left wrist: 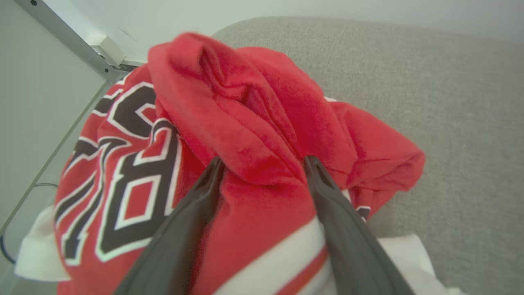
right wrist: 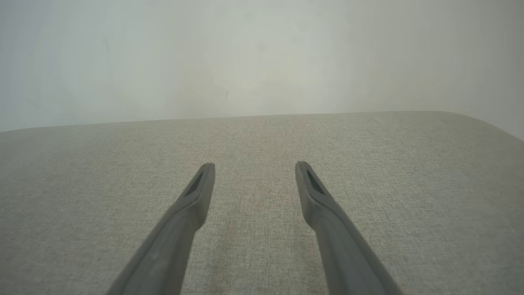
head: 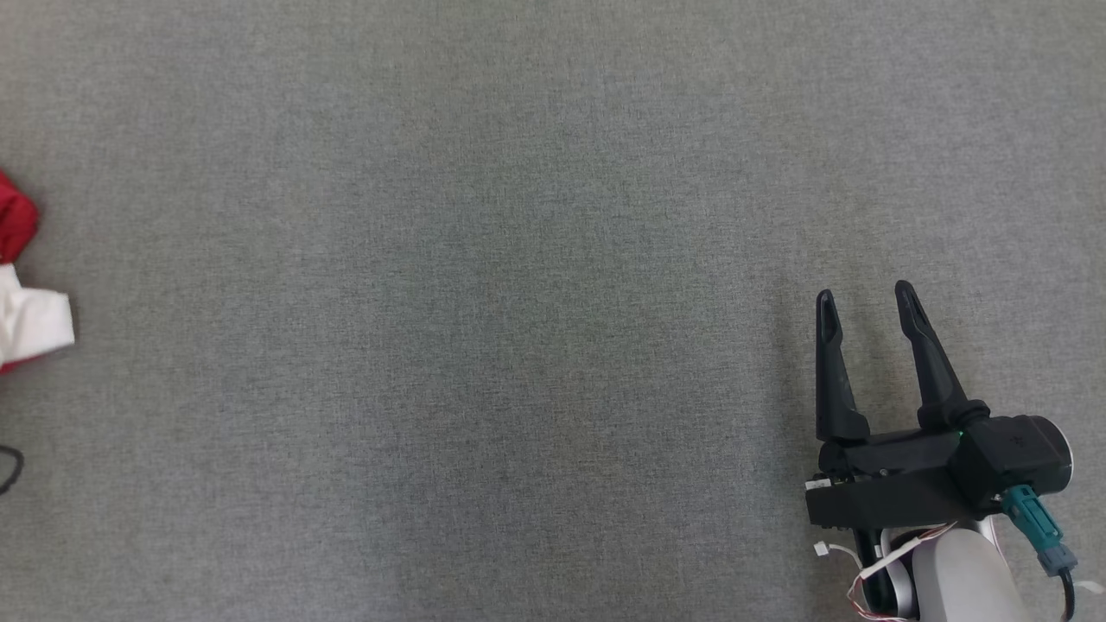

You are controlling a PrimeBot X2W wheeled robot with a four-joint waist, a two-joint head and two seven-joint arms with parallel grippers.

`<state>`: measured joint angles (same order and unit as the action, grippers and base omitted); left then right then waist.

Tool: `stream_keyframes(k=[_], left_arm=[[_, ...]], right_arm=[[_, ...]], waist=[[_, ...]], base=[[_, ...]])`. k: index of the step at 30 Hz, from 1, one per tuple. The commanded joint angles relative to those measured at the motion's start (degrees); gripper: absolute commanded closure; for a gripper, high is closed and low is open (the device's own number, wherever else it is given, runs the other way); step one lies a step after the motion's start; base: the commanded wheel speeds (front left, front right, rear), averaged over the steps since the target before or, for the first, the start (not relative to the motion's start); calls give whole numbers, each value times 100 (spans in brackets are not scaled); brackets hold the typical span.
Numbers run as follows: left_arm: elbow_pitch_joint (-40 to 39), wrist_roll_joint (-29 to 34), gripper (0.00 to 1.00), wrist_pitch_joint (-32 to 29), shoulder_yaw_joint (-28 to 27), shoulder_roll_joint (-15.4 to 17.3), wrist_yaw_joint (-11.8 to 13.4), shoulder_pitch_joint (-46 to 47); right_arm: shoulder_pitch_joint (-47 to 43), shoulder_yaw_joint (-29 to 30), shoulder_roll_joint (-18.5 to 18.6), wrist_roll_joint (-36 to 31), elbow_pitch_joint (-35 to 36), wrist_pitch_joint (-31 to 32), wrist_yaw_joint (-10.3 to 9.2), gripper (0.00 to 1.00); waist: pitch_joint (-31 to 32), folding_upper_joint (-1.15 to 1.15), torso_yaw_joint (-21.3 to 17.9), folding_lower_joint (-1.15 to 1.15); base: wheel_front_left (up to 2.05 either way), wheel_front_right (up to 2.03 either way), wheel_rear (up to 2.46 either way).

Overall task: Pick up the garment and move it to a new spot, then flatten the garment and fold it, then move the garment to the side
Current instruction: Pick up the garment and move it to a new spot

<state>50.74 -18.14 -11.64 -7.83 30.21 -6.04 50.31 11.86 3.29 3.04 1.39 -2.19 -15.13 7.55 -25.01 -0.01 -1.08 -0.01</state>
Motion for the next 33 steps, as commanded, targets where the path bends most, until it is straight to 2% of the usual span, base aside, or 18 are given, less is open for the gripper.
stream_keyframes(k=[1, 2, 3, 4, 12, 20, 23, 33], left_arm=[[161, -28, 0, -122, 47, 20, -14, 6], [265, -59, 0, -198, 72, -3, -33, 12], [364, -121, 64, -240, 60, -39, -33, 31], [412, -122, 100, -197, 45, -41, -20, 50], [402, 72, 100, 798, 157, 127, 78, 177], [-168, 218, 100, 1594, 410, 231, -33, 626], [-541, 267, 100, 1689, 571, 240, -71, 851], [-2142, 191, 100, 1274, 1214, -237, -125, 1430]], right_arm=[[18, -8, -24, -34, -6, -3, -12, 0], [21, -12, -24, -42, -16, -3, -12, 0], [22, -14, -23, -44, -26, 0, -12, 0], [21, -18, -24, -40, -31, 3, -12, 0], [-93, -24, -24, 40, -122, 6, -12, 0], [-234, -80, -25, 239, -348, 1, -12, 0], [-270, -120, -24, 343, -389, -1, -12, 0], [-404, -233, -24, 639, -509, -2, -12, 0]], waist=[[46, 1, 3, 1], [63, 1, 6, 1], [88, 1, 11, 1], [106, 1, 16, 1], [414, 1, 90, 1], [909, 1, 143, 1], [1050, 1, 91, 1], [1326, 1, -352, 1]], base=[[0, 0, 0], [0, 0, 0], [0, 0, 0], [0, 0, 0], [0, 0, 0], [0, 0, 0], [0, 0, 0], [0, 0, 0]])
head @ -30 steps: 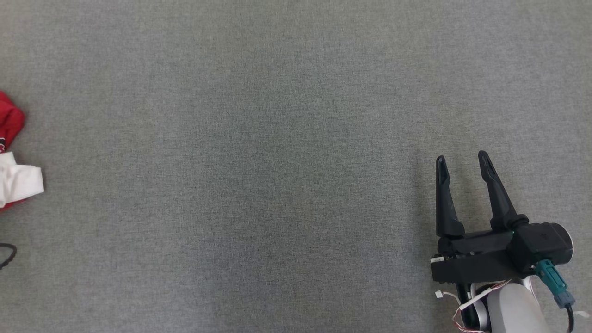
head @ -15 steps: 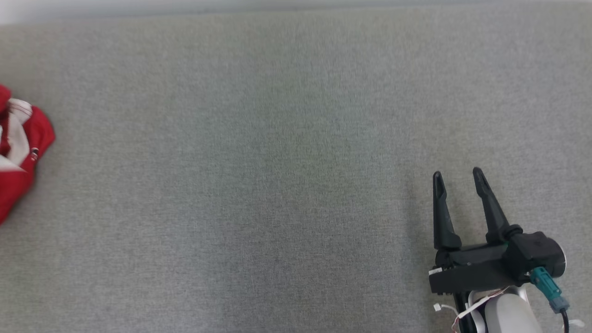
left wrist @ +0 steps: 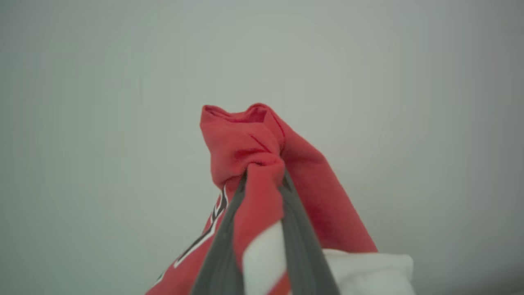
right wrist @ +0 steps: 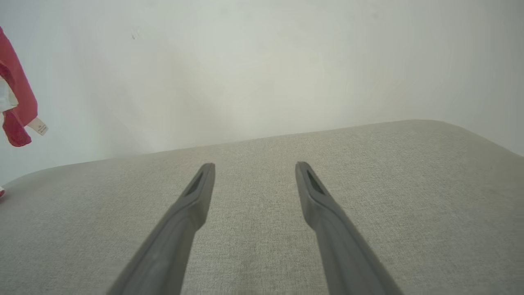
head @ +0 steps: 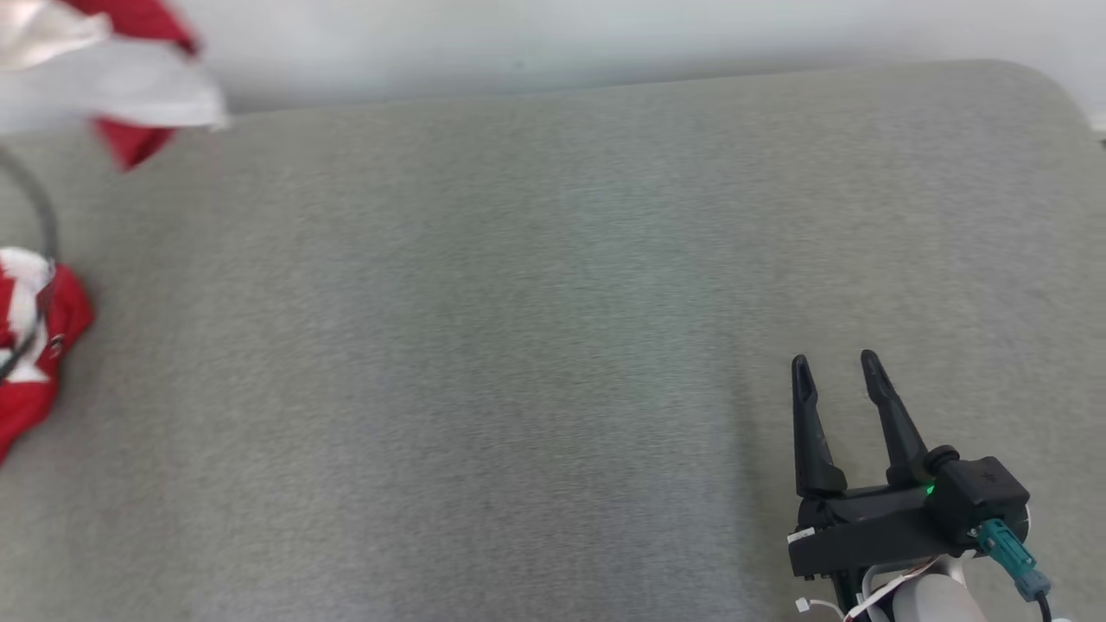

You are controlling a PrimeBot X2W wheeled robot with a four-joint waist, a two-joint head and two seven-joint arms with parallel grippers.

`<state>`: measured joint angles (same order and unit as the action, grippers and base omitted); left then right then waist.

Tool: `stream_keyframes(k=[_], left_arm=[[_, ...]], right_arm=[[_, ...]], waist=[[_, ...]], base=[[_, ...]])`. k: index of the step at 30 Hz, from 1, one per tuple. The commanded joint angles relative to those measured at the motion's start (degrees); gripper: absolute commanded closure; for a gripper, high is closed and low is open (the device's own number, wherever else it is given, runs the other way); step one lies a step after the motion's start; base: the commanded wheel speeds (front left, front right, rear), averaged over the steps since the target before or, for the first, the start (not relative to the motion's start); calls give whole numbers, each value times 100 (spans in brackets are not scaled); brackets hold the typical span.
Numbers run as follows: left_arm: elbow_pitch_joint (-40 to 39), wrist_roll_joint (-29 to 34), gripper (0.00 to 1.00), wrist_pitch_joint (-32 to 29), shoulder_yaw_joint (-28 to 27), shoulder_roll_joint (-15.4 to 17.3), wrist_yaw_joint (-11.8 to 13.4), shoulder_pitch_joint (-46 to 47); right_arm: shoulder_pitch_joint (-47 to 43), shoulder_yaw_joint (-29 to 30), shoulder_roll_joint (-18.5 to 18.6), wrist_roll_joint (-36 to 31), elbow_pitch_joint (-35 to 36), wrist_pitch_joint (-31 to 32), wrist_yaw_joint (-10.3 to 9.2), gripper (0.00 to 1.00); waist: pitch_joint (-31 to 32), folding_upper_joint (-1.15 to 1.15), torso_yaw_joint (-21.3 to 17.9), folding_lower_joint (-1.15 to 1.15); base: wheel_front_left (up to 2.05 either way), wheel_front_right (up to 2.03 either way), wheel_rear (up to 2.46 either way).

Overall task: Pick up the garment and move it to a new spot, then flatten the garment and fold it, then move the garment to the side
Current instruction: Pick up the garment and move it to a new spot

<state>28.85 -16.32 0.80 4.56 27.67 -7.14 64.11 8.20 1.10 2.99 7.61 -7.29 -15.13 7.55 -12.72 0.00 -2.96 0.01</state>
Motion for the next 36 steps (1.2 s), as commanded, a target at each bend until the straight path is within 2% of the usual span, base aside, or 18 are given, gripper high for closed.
stream_keyframes(k=[1, 9, 15, 21, 26, 30, 36], left_arm=[[-125, -16, 100, -54, 58, -80, -19, 106], [-985, -155, 100, -438, 743, -894, -32, 327], [-1111, -304, 100, -508, 1285, -1623, -36, 138], [-1066, -403, 100, -385, 1579, -2071, 81, -419], [-777, -580, 100, -172, 1682, -2166, 231, -1398], [-492, -662, 100, 27, 1651, -2098, 349, -2076], [69, -684, 100, 273, 1706, -1978, 388, -2904]], right_arm=[[-39, -4, -21, 38, -7, -2, -12, 0], [-59, -74, -20, 234, -138, -3, -12, 0], [-110, -83, -22, 355, -170, -3, -12, 0], [-133, -73, -20, 407, -148, -3, -12, 0], [-130, -39, -22, 415, -145, -3, -12, 0], [-92, -51, -20, 383, -183, -3, -12, 0], [-67, -96, -19, 324, -269, -2, -12, 0]], waist=[[109, 0, -237, -1], [168, 0, -991, -1], [141, 0, -1459, -1], [60, 0, -1683, -1], [-44, 0, -1669, -1], [-97, 0, -1573, -1], [-66, 0, -1372, -1]], base=[[0, 0, 0], [0, 0, 0], [0, 0, 0], [0, 0, 0], [0, 0, 0], [0, 0, 0], [0, 0, 0]])
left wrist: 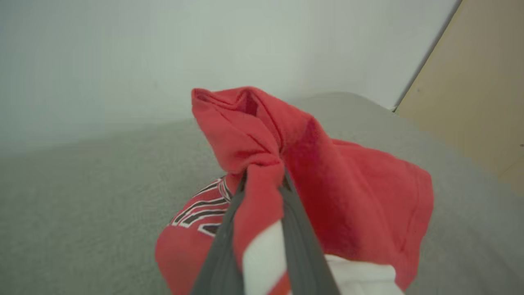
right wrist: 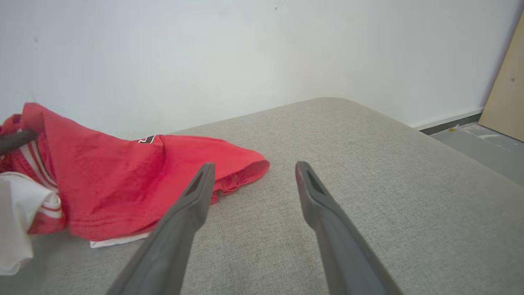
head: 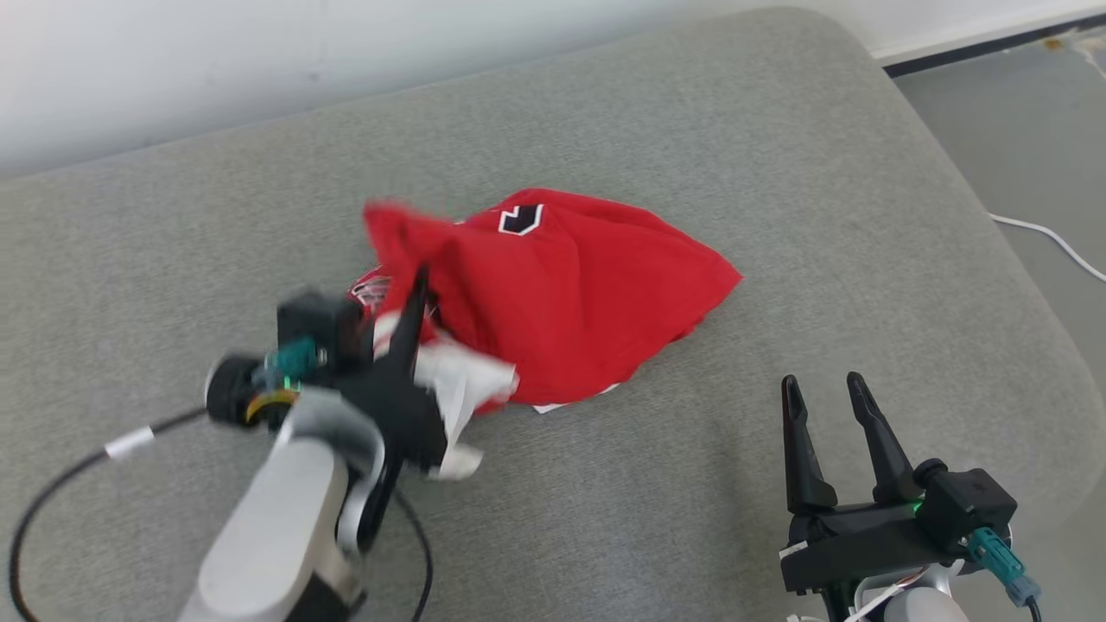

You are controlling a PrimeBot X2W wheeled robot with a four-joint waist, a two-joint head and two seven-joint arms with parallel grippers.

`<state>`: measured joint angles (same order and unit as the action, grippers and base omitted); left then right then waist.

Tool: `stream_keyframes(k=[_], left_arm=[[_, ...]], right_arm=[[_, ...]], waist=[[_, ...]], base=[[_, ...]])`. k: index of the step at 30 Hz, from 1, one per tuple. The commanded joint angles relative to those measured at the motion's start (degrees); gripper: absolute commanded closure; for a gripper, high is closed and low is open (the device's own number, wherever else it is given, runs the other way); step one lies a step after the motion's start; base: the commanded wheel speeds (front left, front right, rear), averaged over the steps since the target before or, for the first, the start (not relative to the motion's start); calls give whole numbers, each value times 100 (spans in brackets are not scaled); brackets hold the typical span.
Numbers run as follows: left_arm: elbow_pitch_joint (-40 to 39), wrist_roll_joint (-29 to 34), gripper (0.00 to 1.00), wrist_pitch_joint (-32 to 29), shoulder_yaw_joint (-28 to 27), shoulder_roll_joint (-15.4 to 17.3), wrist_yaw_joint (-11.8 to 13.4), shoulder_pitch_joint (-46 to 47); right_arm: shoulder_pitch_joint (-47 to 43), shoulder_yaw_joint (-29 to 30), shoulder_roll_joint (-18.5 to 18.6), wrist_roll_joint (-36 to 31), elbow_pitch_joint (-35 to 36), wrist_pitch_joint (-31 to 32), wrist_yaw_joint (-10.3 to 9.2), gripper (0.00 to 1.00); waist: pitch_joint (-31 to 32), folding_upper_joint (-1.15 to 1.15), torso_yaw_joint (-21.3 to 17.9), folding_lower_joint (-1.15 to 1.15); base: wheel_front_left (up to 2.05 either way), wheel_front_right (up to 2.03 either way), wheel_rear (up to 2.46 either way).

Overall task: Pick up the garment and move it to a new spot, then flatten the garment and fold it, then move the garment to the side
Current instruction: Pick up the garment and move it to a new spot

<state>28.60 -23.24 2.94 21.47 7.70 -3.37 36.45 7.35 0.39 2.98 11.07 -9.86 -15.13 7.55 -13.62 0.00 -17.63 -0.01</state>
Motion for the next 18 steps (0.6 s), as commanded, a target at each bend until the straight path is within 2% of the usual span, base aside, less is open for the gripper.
stream_keyframes(k=[1, 2, 3, 4, 5, 12, 18], left_arm=[[185, 10, 100, 77, 39, 20, 15, -220], [286, 31, 100, 112, 65, 25, 26, -286], [357, 85, 89, 168, 91, 44, 30, -328], [401, 99, 21, 249, 110, 34, 41, -352], [444, 57, 0, 316, 102, -10, 39, -393], [424, -23, 0, 744, 95, -97, 28, -524], [30, -73, 0, 1008, -30, -32, 158, -770]], right_arm=[[16, -29, -18, -43, -26, -3, -12, 0], [21, -39, -18, -62, -36, -3, -12, 0], [27, -53, -18, -77, -45, -3, -12, 0], [27, -47, -19, -81, -49, -3, -12, 0], [15, -42, -19, -104, -53, -3, -12, 0], [-139, 13, -19, -198, -77, -3, -12, 0], [-314, 85, -18, -300, -62, -3, -12, 0]], waist=[[39, 0, 133, 1], [55, 0, 166, 1], [76, 0, 193, 1], [108, 0, 228, 1], [142, 0, 258, 1], [432, 0, 480, 1], [751, 0, 784, 1]], base=[[0, 0, 0], [0, 0, 0], [0, 0, 0], [0, 0, 0], [0, 0, 0], [0, 0, 0], [0, 0, 0]])
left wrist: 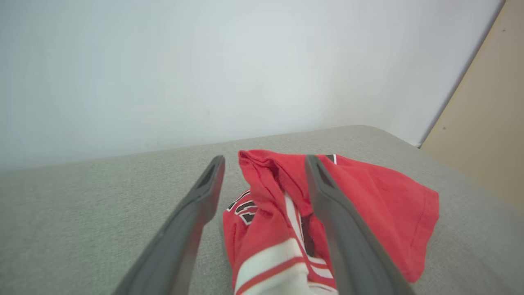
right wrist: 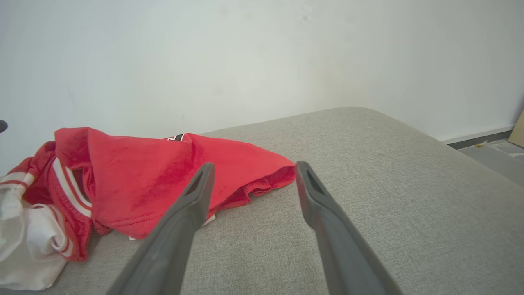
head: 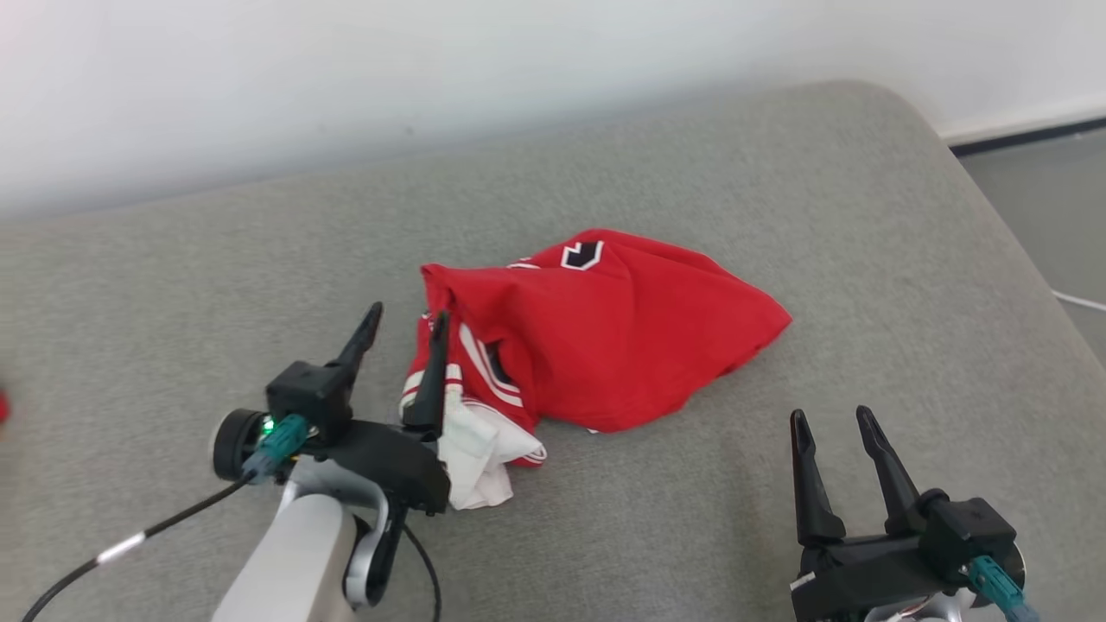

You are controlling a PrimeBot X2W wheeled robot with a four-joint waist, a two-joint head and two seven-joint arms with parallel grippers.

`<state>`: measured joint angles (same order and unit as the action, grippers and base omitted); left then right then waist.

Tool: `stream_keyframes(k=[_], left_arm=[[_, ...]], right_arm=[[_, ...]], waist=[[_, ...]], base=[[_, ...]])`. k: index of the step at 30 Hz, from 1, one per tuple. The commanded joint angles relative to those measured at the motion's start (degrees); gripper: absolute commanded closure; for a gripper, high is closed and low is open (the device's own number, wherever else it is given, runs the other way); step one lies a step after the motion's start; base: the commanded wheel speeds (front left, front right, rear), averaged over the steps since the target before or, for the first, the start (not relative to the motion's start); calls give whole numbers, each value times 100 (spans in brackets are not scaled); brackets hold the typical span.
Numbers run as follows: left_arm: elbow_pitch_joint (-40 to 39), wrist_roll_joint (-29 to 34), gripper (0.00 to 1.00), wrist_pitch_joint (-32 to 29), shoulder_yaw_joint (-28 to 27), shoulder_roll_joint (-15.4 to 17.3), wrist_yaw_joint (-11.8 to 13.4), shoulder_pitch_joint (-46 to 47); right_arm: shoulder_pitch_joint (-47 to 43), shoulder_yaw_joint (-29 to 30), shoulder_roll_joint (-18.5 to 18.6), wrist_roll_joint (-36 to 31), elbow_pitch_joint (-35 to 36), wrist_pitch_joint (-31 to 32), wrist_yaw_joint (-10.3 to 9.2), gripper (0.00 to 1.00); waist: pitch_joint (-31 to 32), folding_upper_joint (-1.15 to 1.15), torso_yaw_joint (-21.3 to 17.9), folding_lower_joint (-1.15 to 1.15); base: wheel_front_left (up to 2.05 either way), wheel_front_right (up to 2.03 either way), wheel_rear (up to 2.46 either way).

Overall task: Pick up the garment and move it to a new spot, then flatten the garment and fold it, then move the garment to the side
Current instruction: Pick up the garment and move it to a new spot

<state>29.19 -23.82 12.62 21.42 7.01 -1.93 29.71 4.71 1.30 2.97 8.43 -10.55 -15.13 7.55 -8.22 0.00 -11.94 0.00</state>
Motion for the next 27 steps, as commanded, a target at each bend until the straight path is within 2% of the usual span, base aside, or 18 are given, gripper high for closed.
stream_keyframes(k=[1, 9, 16, 21, 27], left_arm=[[-125, -18, 0, 74, -71, 77, 52, -147], [-983, 295, 0, 253, -455, 613, 355, -820], [-1927, 332, 0, 260, -1186, 821, 484, -1636], [-2437, 517, 0, 261, -1700, 836, 418, -2243], [-2676, 886, 0, 262, -1983, 762, 307, -2823]], right_arm=[[-73, 8, -17, -54, 15, -3, -12, 0], [-228, 12, -16, -107, 50, -3, -12, 0], [-343, 31, -16, -88, 132, -3, -12, 0], [-398, 58, -16, -53, 186, -3, -12, 0], [-430, 68, -15, -62, 215, -3, -12, 0]], waist=[[264, 0, 271, 0], [608, 0, 627, 0], [721, 0, 831, 0], [753, 0, 918, 0], [758, 0, 980, 0]], base=[[0, 0, 0], [0, 0, 0], [0, 0, 0], [0, 0, 0], [0, 0, 0]])
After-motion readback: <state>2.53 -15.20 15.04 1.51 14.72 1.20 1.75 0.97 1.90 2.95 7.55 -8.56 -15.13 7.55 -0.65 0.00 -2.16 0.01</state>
